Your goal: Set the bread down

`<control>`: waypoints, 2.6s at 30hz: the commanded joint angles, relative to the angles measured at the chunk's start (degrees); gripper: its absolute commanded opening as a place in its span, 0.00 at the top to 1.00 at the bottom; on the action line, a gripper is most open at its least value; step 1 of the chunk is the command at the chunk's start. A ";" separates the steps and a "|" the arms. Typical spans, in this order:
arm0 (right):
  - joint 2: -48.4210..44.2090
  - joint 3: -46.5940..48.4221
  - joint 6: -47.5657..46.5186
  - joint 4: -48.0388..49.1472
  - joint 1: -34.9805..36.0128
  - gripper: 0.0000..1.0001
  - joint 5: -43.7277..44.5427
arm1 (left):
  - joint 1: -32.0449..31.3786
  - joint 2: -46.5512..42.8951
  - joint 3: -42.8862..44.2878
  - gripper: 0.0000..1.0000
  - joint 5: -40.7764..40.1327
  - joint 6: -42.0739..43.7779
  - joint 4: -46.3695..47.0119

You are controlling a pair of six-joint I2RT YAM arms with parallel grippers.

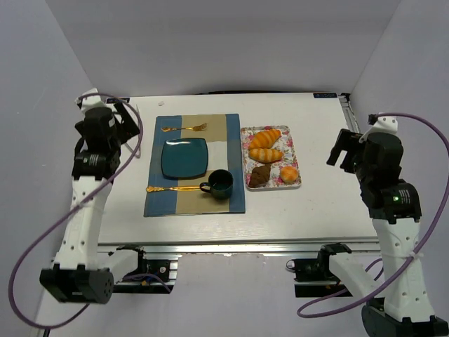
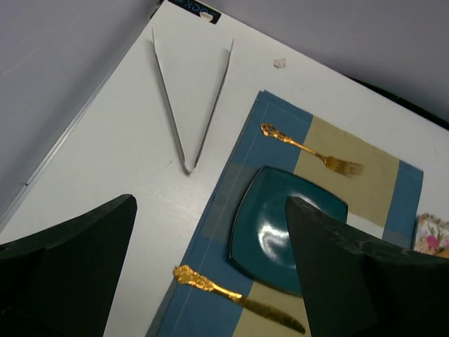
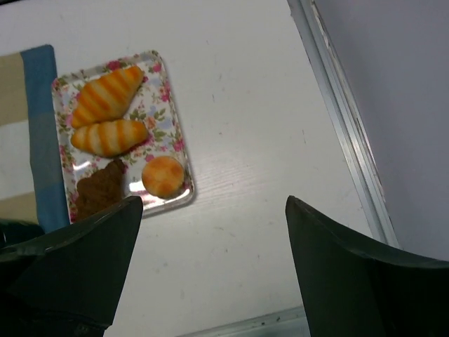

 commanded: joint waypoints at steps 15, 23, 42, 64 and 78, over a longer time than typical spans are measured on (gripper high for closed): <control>-0.49 3.69 -0.99 -1.08 -0.24 0.11 -12.28 | 3.76 42.67 32.86 0.11 7.35 -2.01 -4.61; 0.13 0.08 -1.08 -0.38 -0.06 0.11 -13.06 | 6.24 53.85 38.77 0.08 6.39 -1.22 -8.60; 1.71 -2.12 -1.34 0.32 0.03 0.11 -13.68 | 10.11 61.59 37.37 0.10 10.96 2.74 -7.03; 2.06 -4.84 0.24 0.23 -0.06 0.11 -12.97 | 10.54 69.14 36.75 0.12 9.64 5.64 -4.65; 1.80 -5.19 0.86 -1.00 -0.06 0.11 -12.10 | 11.69 74.07 39.57 0.17 12.01 8.36 -2.10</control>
